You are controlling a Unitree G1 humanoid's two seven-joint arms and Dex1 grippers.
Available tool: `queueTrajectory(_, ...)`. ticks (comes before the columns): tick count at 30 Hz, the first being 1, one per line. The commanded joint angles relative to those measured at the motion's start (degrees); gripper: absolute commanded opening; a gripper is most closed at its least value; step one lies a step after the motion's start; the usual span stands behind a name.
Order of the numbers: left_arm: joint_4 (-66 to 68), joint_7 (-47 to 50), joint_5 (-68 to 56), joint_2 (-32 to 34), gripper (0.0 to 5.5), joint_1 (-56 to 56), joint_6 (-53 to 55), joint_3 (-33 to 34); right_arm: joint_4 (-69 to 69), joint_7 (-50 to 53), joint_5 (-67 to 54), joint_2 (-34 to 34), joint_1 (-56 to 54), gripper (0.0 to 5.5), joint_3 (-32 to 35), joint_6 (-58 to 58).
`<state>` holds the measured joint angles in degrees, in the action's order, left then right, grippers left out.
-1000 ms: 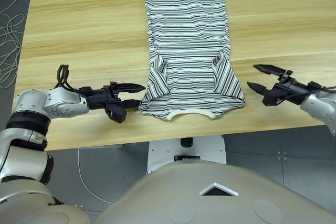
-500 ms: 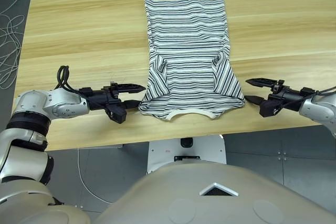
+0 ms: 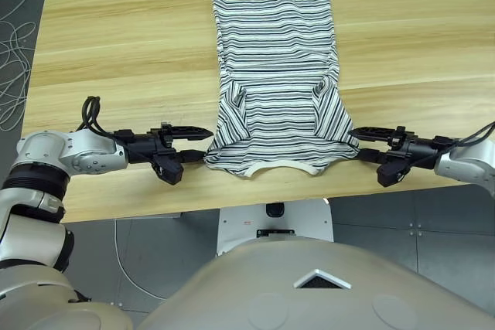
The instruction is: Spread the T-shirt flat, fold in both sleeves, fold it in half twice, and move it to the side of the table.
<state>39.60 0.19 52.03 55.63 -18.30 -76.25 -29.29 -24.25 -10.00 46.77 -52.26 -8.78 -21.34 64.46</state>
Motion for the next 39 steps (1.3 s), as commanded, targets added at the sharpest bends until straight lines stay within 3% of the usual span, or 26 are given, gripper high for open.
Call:
queueTrajectory(1, 1.39, -0.26, 3.80, -1.64, 3.33, 0.55, 2.61, -2.10, -2.03, -0.17, 3.47, 1.17, -0.63, 3.10, -2.41, -2.15)
queueTrajectory(9, -0.03, 1.60, 7.14, -2.17, 3.33, 0.17, 3.02, -4.71, -3.21, 2.25, 5.71, 1.65, -2.04, 3.10, -5.74, -2.75)
queueTrajectory(23, -0.94, 2.52, 9.66, -3.95, 3.33, 1.16, 3.87, -10.36, -4.07, 6.38, 7.60, 1.58, -2.72, 0.52, -9.61, -2.98)
queueTrajectory(26, -0.42, 2.13, 9.80, -4.43, 2.85, 0.79, 4.52, -11.29, -4.26, 6.91, 7.55, 1.46, -2.87, 0.11, -10.00, -3.00)
queueTrajectory(39, 2.75, -0.99, 8.83, -4.74, 0.63, 0.03, 4.96, -15.18, -3.77, 7.46, 7.27, 1.32, -2.57, 0.10, -10.34, -3.22)
